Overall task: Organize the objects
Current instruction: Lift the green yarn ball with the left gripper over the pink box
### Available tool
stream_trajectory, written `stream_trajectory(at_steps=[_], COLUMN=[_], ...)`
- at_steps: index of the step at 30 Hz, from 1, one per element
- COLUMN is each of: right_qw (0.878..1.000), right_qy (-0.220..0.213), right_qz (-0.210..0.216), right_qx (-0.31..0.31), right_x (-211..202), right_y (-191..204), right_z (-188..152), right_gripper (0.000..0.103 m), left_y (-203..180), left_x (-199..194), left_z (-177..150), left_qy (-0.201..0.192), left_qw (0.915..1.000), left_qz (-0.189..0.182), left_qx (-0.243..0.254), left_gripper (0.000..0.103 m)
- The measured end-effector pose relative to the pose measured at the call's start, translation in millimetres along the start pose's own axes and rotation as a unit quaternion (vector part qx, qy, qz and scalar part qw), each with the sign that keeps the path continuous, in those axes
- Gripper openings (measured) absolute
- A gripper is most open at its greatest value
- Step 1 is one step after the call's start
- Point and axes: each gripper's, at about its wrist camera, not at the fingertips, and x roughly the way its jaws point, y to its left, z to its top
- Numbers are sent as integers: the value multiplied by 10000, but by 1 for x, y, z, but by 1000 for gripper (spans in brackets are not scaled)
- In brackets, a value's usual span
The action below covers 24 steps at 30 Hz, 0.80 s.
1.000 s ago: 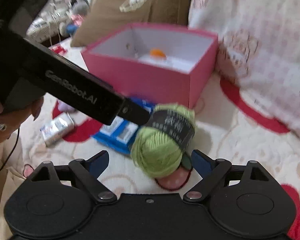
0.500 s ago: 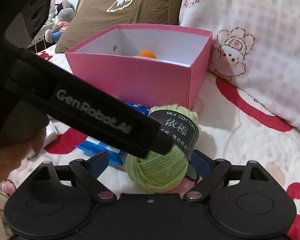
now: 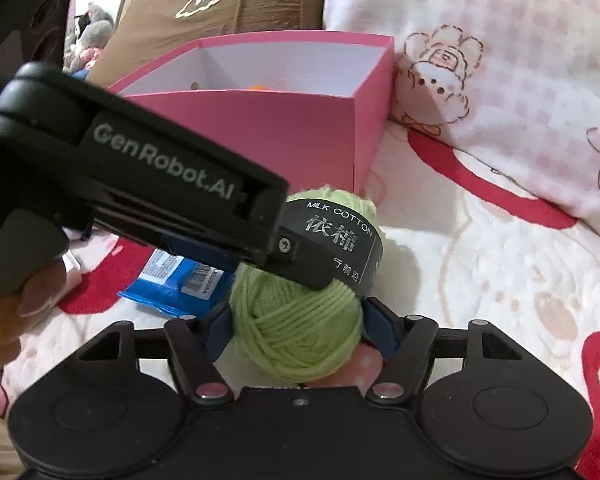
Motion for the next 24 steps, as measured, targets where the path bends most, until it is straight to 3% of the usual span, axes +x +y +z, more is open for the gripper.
stream_trajectory(at_steps=[4,8,11,14,19,24], right_qw=[9998,9995,9979,9974,9943,9947], right_qy=[30,-38,-220,-307,-418,-381], right_qz=[-172,-292,-480,-540,-772,-726], right_qx=[61,95,-363,-365,-598,-622], right_x=[4,-1,-17,-32,-50,-63], right_y=[5,12,28,33,53,66], right_z=[-3,-6,-6,-1,4,10], right_gripper=[72,66,65,64,64,64], left_y=[-6,-23,-23,-25,-28,-29], left_x=[2,-14,-30,-44,-66,-83], left_z=[-6,-7,-6,-5,-5,-7], left_qy=[-4,-33,30,24,13,105], left_qw=[9999,9975,9983,9981,9979,9977], left_qz=[71,-11,-227,-304,-273,-175], left_qx=[136,706,533,541,588,654], left_gripper=[58,55,55,55,55,54])
